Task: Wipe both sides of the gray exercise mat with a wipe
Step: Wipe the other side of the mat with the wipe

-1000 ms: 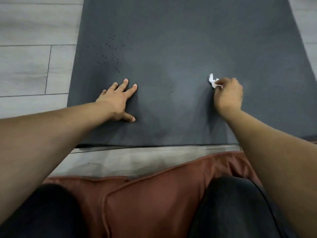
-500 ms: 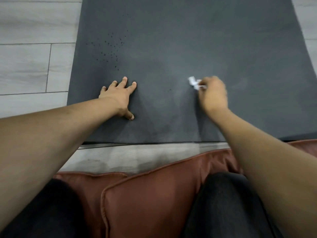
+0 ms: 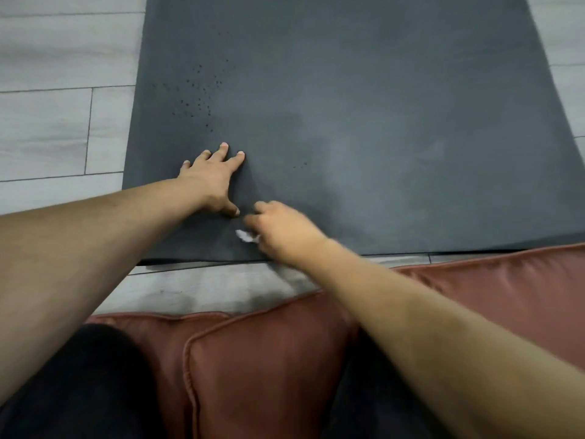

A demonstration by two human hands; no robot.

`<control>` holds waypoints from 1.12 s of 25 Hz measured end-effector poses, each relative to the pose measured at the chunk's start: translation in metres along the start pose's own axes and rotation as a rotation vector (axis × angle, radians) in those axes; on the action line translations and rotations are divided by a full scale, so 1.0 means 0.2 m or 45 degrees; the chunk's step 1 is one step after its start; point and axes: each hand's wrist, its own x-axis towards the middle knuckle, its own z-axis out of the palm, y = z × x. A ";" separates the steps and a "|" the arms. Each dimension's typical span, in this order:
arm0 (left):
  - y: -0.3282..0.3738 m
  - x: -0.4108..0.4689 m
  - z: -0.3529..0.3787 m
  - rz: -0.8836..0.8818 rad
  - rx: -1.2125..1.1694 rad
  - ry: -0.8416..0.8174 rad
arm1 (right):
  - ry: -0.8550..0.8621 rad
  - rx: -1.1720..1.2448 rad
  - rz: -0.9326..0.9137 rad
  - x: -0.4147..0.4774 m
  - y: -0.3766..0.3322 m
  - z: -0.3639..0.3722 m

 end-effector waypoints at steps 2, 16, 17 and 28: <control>0.05 -0.01 -0.02 -0.053 0.031 -0.016 | 0.040 -0.120 0.216 -0.14 0.33 -0.11; 0.86 0.12 0.10 0.187 -0.050 0.474 | 0.561 -0.288 0.484 -0.45 1.18 -0.27; 0.91 0.15 0.09 0.189 -0.042 0.486 | 0.627 -0.267 0.729 -0.51 1.36 -0.36; 1.33 0.82 -0.38 -0.039 -0.136 0.368 | 0.692 -0.115 0.266 -0.26 1.62 -0.45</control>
